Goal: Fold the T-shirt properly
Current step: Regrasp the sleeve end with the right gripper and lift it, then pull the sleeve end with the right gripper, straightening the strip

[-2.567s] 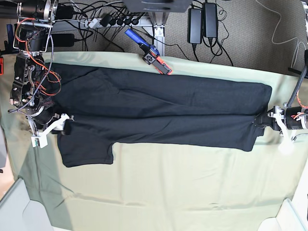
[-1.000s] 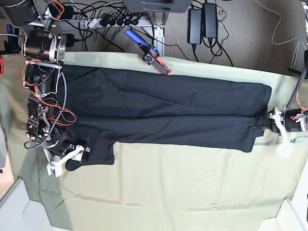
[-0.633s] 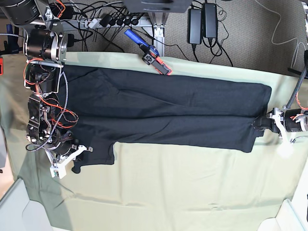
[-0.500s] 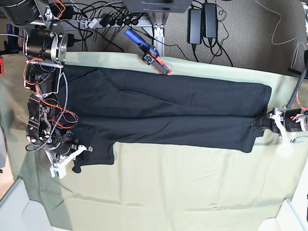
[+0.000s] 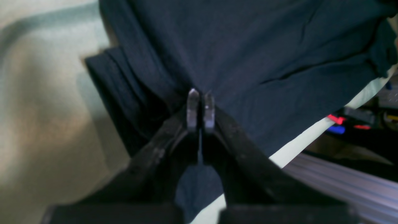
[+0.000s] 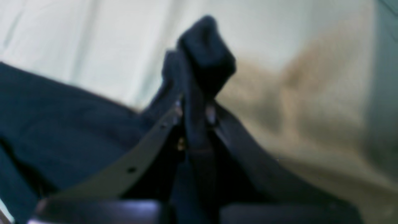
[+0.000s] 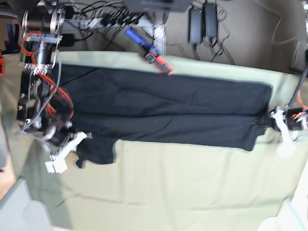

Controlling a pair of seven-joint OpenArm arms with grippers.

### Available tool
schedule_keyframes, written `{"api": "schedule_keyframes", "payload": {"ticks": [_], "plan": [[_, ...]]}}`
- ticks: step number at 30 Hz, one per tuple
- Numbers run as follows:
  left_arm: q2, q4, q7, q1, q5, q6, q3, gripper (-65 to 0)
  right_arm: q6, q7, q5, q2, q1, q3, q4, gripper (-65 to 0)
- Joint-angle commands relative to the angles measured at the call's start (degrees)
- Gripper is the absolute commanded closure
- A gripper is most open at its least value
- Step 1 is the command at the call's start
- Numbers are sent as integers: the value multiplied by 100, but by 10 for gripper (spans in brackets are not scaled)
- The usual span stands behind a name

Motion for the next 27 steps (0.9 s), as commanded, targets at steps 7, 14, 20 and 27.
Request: {"api": "schedule_keyframes", "payload": {"ticks": [7, 14, 20, 27], "plan": [[-295, 74, 374, -103, -551, -91, -50, 0, 411, 70, 116, 240, -949, 24, 1290, 0], [-450, 74, 476, -105, -671, -91, -50, 0, 409, 48, 131, 236, -1744, 31, 2011, 0], [-461, 74, 496, -85, -693, -91, -50, 0, 409, -109, 118, 227, -1921, 28, 2022, 0], [-461, 72, 492, -61, -688, -91, -50, -254, 407, -369, 326, 205, -1921, 31, 1934, -295]]}}
